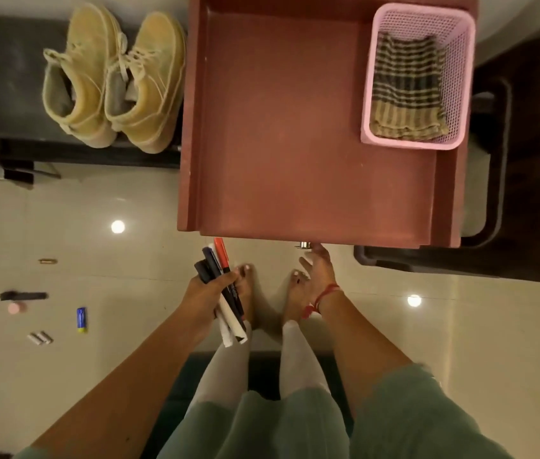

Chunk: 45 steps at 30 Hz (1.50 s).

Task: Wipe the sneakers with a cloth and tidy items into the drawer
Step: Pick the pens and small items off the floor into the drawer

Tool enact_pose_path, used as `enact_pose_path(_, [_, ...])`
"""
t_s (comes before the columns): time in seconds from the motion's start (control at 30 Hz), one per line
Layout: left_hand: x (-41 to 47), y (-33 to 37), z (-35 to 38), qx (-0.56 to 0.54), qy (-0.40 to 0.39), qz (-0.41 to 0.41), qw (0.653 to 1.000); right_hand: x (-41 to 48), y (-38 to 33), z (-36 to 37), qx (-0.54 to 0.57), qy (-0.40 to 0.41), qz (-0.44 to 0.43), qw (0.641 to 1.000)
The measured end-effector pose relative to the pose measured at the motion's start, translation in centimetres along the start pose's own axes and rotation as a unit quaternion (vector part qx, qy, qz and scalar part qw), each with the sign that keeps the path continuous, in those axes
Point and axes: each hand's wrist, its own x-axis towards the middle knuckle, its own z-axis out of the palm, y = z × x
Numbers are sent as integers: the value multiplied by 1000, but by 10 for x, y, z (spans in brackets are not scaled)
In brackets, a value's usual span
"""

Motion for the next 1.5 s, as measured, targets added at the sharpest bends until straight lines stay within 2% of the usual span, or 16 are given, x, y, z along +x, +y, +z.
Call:
enact_pose_path(0.2, [3,0,-4,9,6,-2,1000,14,9,-5,-179,80,-118,973])
enact_pose_path(0.37, [1,7,-2,41,19,24,999,-4,35,-22,-340,80,-82,933])
enact_pose_path(0.43, [1,10,0,50,12,34,998,-35,39,-34,-423,86,-135,892])
enact_pose_path(0.5, [-1,11,5,53,7,41,998,-68,38,-48,-455,127,-245,847])
enact_pose_path(0.57, [-2,10,9,64,5,44,997,-79,30,-63,-539,173,-348,747])
enact_pose_path(0.63, [-3,6,13,84,4,49,995,-67,21,-79,-674,139,-335,644])
enact_pose_path(0.73, [-3,-1,19,99,-3,50,994,-48,12,-97,-778,63,-265,566])
enact_pose_path(0.8, [-4,-5,23,101,-14,51,993,-46,10,-104,-783,51,-293,547])
enact_pose_path(0.87, [-6,-9,27,101,-29,48,993,-48,12,-106,-764,45,-308,565])
enact_pose_path(1.03, [-12,-16,41,87,-78,23,993,-63,25,-112,-706,45,-269,654])
enact_pose_path(1.13, [-12,-20,49,65,-115,4,991,-72,27,-115,-693,23,-250,675])
enact_pose_path(1.17, [-11,-21,52,64,-126,-3,990,-73,25,-114,-675,14,-242,696])
enact_pose_path(1.27, [-7,-27,61,92,-140,-12,986,-76,18,-105,-500,12,-223,837])
enact_pose_path(1.33, [-5,-32,67,106,-141,-19,984,-80,15,-91,-367,-1,-220,904])
enact_pose_path(1.43, [-4,-35,76,134,-146,-31,980,-86,14,-68,-255,-61,-195,945])
enact_pose_path(1.5, [-4,-36,83,164,-162,-35,972,-82,17,-58,-207,-66,-159,963])
